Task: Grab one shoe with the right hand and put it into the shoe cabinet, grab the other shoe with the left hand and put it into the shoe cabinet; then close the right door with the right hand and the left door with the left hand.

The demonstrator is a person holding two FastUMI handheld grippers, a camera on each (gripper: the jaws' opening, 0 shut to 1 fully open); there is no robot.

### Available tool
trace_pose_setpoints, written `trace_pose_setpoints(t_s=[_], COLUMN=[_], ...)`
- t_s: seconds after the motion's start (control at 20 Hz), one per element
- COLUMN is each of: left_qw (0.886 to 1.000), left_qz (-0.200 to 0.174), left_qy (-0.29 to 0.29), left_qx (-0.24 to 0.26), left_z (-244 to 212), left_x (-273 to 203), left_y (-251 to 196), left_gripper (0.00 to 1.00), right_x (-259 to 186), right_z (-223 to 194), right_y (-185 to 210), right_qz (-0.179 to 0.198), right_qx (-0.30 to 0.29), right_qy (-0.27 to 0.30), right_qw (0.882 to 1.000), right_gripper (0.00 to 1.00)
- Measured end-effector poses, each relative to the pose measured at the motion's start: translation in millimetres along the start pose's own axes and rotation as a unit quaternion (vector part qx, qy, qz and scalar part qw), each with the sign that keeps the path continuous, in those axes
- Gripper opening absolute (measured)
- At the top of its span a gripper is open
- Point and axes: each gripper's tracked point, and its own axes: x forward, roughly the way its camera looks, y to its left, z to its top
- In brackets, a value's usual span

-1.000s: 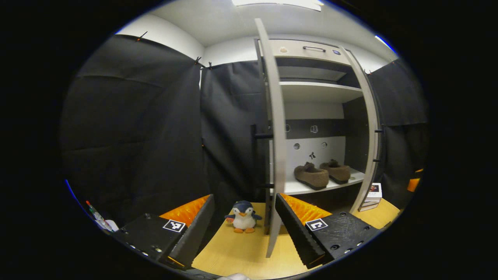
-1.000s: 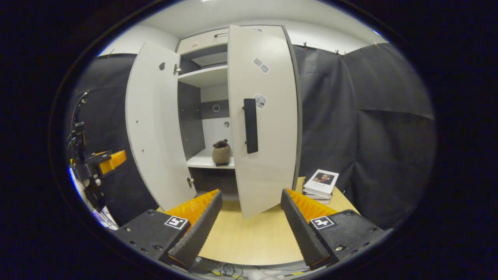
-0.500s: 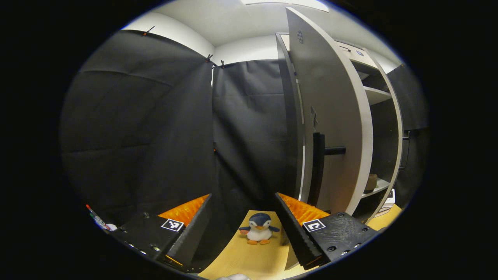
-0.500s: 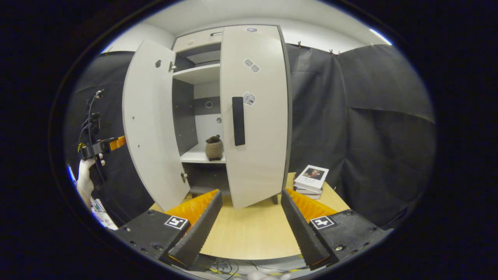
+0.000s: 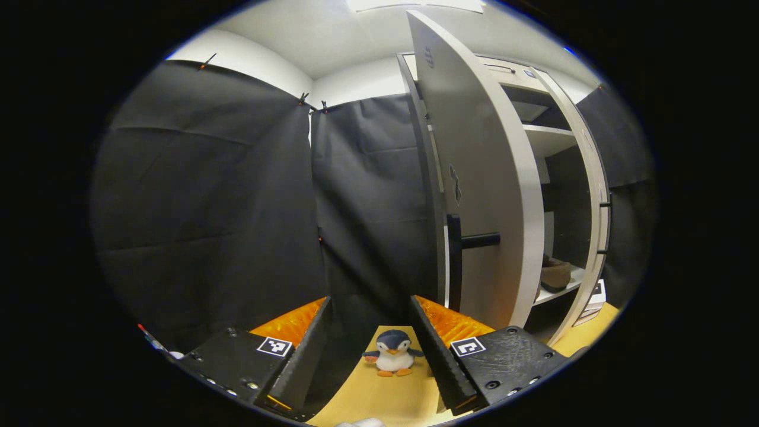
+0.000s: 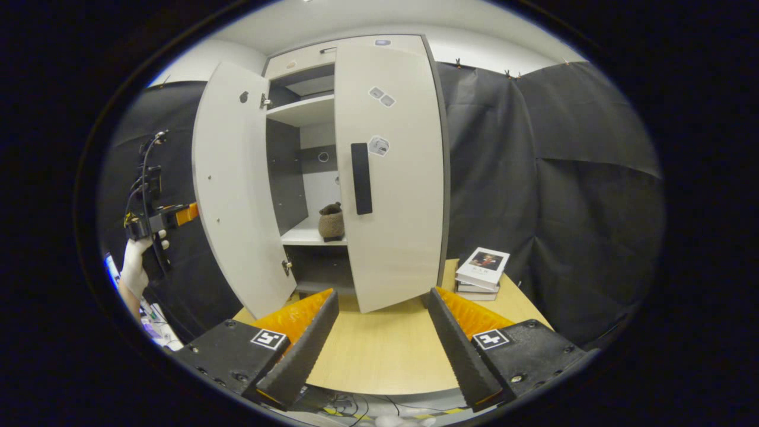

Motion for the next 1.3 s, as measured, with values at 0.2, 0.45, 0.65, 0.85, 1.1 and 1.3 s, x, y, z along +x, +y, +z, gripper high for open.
trace_pose_setpoints(t_s=[0.2,0.45,0.65,0.85,1.1,1.3], left_qw=[1.0,0.998,0.998,0.998,0.997,0.996], left_qz=[-0.019,-0.053,-0.059,-0.063,-0.068,-0.075], left_qy=[0.001,0.002,-0.003,0.006,0.017,0.017], left_qx=[-0.018,-0.023,-0.025,-0.026,-0.043,-0.044], left_z=[1,8,16,13,13,15], left_x=[-8,-14,-11,-17,-44,-81], left_y=[-31,-87,-117,-135,-143,-143], left_gripper=[0.82,0.82,0.89,0.96,0.96,0.96], right_x=[6,13,18,16,17,14], right_z=[3,13,23,36,46,54], right_y=[-8,-26,-49,-64,-70,-69], right_qz=[0.012,0.027,0.025,0.019,0.016,0.008], right_qx=[-0.004,-0.011,-0.014,-0.013,-0.011,-0.007], right_qy=[0.002,0.001,-0.004,-0.016,-0.028,-0.04], right_qw=[1.0,1.0,1.0,1.0,0.999,0.999], right_gripper=[0.99,1.0,1.0,1.0,1.0,1.0])
